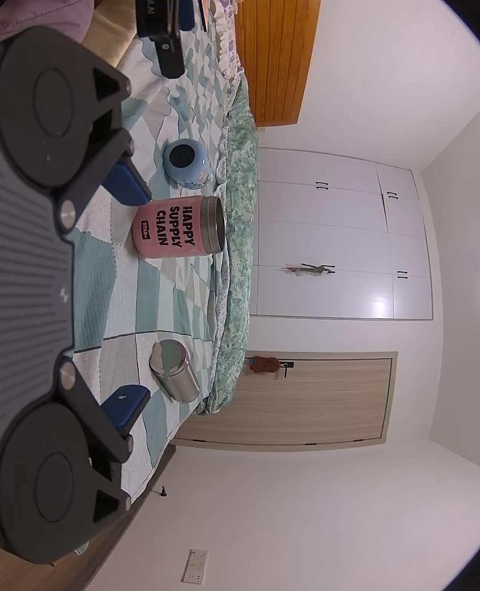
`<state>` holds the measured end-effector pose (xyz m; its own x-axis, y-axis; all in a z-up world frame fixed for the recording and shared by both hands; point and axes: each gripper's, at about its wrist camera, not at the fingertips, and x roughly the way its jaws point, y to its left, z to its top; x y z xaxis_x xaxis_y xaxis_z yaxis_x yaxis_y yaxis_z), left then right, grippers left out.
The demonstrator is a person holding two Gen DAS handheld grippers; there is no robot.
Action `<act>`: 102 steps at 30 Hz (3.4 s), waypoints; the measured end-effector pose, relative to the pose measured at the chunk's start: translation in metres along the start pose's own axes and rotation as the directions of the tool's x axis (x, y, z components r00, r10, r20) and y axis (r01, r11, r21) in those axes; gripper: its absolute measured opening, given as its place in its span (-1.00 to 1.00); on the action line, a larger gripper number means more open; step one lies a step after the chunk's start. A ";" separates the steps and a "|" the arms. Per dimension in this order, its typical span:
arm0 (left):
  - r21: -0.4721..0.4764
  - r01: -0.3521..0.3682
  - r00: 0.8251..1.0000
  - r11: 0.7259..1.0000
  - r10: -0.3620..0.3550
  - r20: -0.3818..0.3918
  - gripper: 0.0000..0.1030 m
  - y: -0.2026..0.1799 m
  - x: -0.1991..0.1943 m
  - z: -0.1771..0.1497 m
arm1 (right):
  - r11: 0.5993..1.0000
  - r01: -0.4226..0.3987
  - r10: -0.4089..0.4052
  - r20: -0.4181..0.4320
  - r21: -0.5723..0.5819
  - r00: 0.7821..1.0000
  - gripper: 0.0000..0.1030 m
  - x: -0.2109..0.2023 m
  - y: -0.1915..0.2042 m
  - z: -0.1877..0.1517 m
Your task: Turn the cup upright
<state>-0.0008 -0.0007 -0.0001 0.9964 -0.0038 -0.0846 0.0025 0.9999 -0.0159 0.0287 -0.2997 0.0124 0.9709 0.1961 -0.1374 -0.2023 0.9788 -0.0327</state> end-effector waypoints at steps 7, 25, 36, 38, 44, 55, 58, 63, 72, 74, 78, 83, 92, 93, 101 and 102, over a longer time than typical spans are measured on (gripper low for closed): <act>0.002 0.001 1.000 1.000 -0.001 -0.001 1.00 -0.001 0.000 0.000 | 1.000 0.000 0.000 0.002 0.002 1.000 1.00 0.000 0.000 0.000; 0.000 0.002 1.000 1.000 -0.002 -0.001 1.00 0.002 0.004 0.000 | 1.000 0.000 0.000 0.001 0.003 1.000 1.00 0.000 0.000 0.000; -0.001 0.002 1.000 1.000 -0.002 0.000 1.00 0.002 0.004 0.000 | 1.000 0.000 0.000 0.001 0.003 1.000 1.00 0.000 0.000 0.000; -0.001 0.002 1.000 1.000 -0.002 0.000 1.00 0.002 0.003 0.000 | 1.000 0.000 0.000 0.001 0.003 1.000 1.00 -0.001 0.000 0.000; -0.001 0.002 1.000 1.000 -0.002 0.001 1.00 0.002 0.004 0.000 | 1.000 0.000 0.000 0.001 0.003 1.000 1.00 0.000 0.000 0.000; -0.002 0.002 1.000 1.000 -0.002 0.001 1.00 0.002 0.003 0.000 | 1.000 0.000 0.000 0.001 0.003 1.000 1.00 0.000 0.000 0.000; -0.002 0.002 1.000 1.000 -0.002 0.002 1.00 0.002 0.004 0.000 | 1.000 0.000 0.000 0.001 0.003 1.000 1.00 0.000 0.000 0.000; -0.002 0.002 1.000 1.000 -0.002 0.002 1.00 0.002 0.003 0.000 | 1.000 -0.001 0.001 0.002 0.003 1.000 1.00 0.000 0.001 0.000; -0.002 0.002 1.000 1.000 -0.002 0.003 1.00 0.002 0.003 0.000 | 1.000 0.000 0.000 0.002 0.003 1.000 1.00 0.000 0.001 0.000; -0.002 0.002 1.000 1.000 -0.002 0.003 1.00 0.002 0.003 0.000 | 1.000 0.000 0.000 0.002 0.003 1.000 1.00 0.000 0.001 0.000; -0.002 0.002 1.000 1.000 -0.002 0.003 1.00 0.002 0.003 0.000 | 1.000 0.000 0.000 0.002 0.003 1.000 1.00 0.000 0.001 0.000; -0.002 0.002 1.000 1.000 -0.002 0.003 1.00 0.002 0.003 0.000 | 1.000 -0.001 0.001 0.001 0.002 1.000 1.00 0.000 0.001 0.000; -0.003 0.002 1.000 1.000 -0.002 0.004 1.00 0.002 0.003 0.000 | 1.000 -0.002 0.002 0.000 0.001 1.000 1.00 0.000 0.002 0.000; -0.003 0.001 1.000 1.000 -0.001 0.002 1.00 0.002 0.003 0.000 | 1.000 -0.001 0.001 -0.001 0.000 1.000 1.00 0.000 0.002 0.000; 0.015 0.013 0.998 1.000 -0.012 -0.056 1.00 0.005 0.010 0.028 | 0.997 -0.068 0.067 -0.017 -0.041 0.998 1.00 0.009 0.016 0.014; 0.013 0.015 0.998 1.000 -0.015 -0.061 1.00 0.007 0.012 0.033 | 0.996 -0.076 0.076 -0.017 -0.050 0.997 1.00 0.014 0.021 0.017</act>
<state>0.0145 0.0071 0.0319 0.9893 -0.0193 -0.1445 0.0189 0.9998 -0.0043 0.0408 -0.2756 0.0271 0.9506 0.2685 -0.1560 -0.2820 0.9567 -0.0718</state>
